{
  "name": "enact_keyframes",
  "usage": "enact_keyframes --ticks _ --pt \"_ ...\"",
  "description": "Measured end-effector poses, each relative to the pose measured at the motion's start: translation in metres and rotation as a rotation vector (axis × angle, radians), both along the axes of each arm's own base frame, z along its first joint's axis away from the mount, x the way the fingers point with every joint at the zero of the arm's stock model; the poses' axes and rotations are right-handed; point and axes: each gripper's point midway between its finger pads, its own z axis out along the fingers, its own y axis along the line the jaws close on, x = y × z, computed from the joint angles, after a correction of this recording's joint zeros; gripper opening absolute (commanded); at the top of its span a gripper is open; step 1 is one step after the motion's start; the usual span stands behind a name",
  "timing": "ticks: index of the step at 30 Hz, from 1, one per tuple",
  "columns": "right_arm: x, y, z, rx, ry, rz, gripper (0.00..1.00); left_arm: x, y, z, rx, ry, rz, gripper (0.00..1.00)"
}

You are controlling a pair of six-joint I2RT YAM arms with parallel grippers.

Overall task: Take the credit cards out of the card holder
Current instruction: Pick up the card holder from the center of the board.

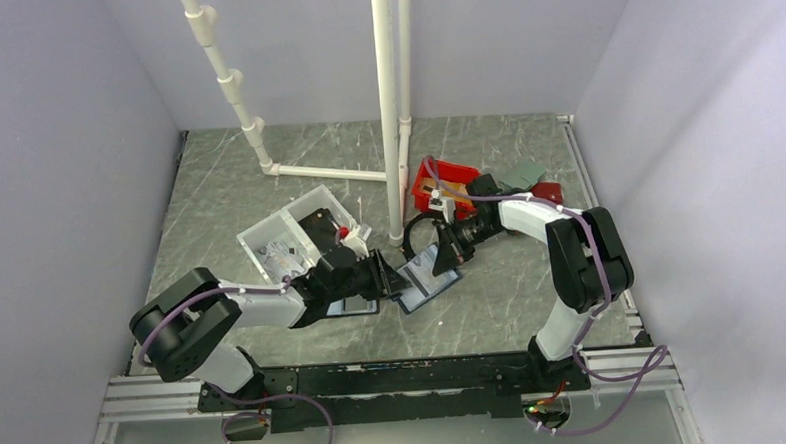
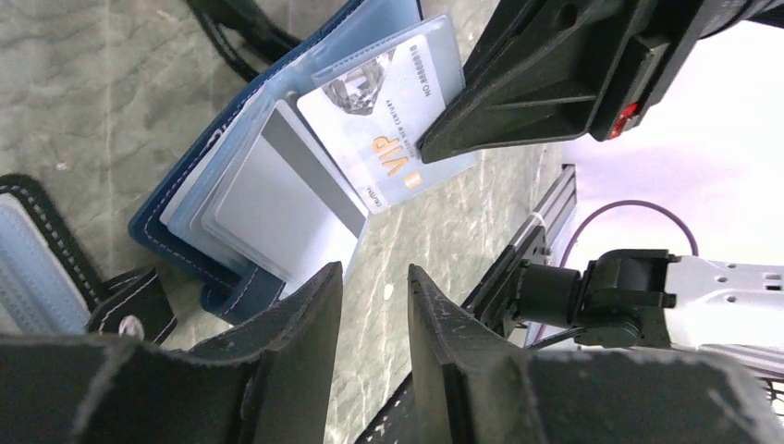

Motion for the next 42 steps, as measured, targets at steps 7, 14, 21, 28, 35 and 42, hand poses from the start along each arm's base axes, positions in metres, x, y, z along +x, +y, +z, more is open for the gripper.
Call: enact_keyframes --ticks 7,14,21,28,35,42 --pt "-0.008 0.009 0.022 0.157 0.05 0.022 0.0 0.007 -0.01 0.021 -0.095 -0.059 0.003 0.49" --pt "-0.02 0.017 0.039 0.263 0.091 0.06 0.0 0.009 -0.012 0.02 -0.108 -0.061 0.007 0.51" --pt "-0.024 0.019 0.047 0.311 0.101 0.074 0.0 0.012 -0.011 0.019 -0.105 -0.054 0.027 0.52" --pt "-0.029 0.022 0.057 0.37 0.115 0.093 0.0 0.014 -0.013 0.035 -0.157 -0.099 0.029 0.35" --pt "-0.03 0.022 0.062 0.396 0.122 0.093 0.0 0.011 -0.008 0.043 -0.194 -0.131 0.034 0.19" --pt "-0.027 0.023 0.067 0.43 0.147 0.077 0.0 0.009 -0.003 0.059 -0.213 -0.177 0.033 0.03"
